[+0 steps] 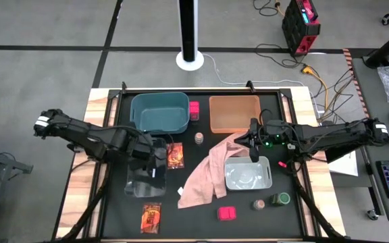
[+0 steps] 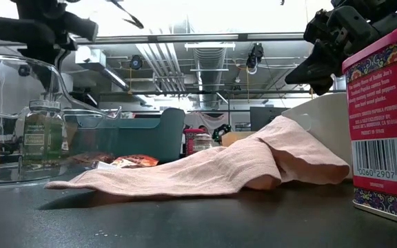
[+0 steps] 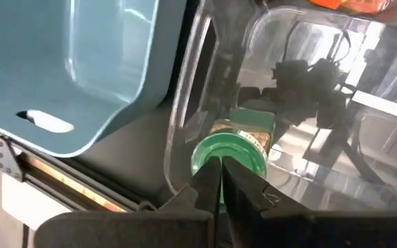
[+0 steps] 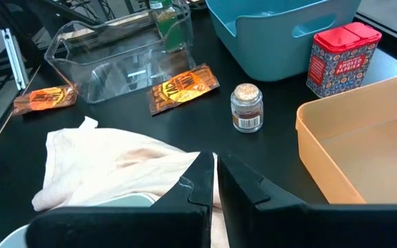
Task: Sort spices by type
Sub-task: Put the left green seasoning bottle into the transparent bin, then put the top orange seasoning bag into the orange bin
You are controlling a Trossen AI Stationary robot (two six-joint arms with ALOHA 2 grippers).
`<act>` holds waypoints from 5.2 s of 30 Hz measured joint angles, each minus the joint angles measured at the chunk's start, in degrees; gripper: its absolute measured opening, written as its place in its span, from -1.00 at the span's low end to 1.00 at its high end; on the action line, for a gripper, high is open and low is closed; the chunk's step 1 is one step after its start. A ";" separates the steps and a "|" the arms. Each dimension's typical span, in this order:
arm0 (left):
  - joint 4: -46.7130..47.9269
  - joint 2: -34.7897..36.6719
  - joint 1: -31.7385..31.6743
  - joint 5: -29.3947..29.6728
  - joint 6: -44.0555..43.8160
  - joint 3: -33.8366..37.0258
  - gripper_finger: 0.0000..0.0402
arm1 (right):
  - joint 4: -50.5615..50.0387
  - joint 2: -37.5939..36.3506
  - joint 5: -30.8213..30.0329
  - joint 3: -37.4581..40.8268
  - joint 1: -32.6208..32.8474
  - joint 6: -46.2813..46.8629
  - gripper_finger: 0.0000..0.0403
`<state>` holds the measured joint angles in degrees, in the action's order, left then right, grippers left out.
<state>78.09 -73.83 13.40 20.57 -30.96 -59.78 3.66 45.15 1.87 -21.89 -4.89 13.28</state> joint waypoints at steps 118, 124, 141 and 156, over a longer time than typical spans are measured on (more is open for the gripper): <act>-72.72 12.25 26.48 45.02 36.50 20.05 -1.00 | -18.43 56.28 2.44 -56.38 9.86 -18.32 -0.94; -72.74 12.25 26.48 45.02 36.28 20.05 -1.00 | -18.05 58.40 -2.33 -56.54 10.83 -16.89 -0.94; -72.95 12.10 26.46 45.04 36.24 20.05 -1.00 | -13.13 62.50 -8.04 -56.46 14.77 -16.89 -0.94; -73.97 12.06 26.13 49.56 33.15 20.05 -1.00 | -9.46 65.55 -8.07 -56.08 15.02 -19.38 -0.94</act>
<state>4.12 -61.78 39.53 70.13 2.19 -39.72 -5.79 110.70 -6.20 -77.97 10.13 -6.11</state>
